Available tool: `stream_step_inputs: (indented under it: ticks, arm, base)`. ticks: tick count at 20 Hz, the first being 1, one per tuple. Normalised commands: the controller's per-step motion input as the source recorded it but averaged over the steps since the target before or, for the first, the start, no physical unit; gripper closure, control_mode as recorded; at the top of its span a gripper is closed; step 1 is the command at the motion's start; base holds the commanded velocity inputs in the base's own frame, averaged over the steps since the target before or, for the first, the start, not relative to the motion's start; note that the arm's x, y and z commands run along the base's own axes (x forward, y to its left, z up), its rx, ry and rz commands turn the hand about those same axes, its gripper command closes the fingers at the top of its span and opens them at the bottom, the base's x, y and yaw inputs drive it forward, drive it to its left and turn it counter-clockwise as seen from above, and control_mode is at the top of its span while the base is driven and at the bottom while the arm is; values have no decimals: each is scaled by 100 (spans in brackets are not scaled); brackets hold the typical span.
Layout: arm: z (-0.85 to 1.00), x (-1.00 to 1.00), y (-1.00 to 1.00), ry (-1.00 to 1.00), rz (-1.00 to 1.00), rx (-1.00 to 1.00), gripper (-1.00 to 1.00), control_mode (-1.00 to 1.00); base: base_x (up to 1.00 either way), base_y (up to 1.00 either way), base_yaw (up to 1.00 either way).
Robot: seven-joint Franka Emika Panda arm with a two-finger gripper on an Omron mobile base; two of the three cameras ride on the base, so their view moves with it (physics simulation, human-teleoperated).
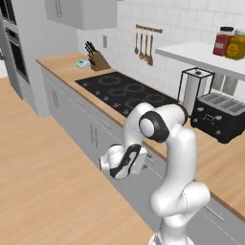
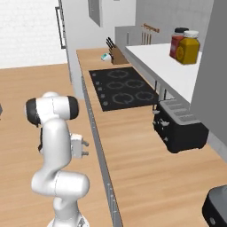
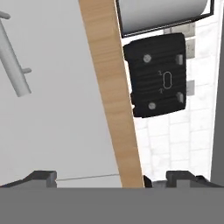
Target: Take a straw from the drawer in front and place it inside the glass cup on the dining counter.
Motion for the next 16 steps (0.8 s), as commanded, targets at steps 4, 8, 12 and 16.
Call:
stream_step_inputs:
  ticks: [4,8,12,16]
  arm:
    - [-25,32,-28,0,10,0,-100,-100]
    - [-25,40,-16,0,4,1,-100,-100]
    - [-25,33,-15,0,3,1,-100,-100]
    - [-25,29,-21,0,6,5,-100,-100]
  base:
    - [0,0,0]
    - [0,0,0]
    - [0,0,0]
    - [0,0,0]
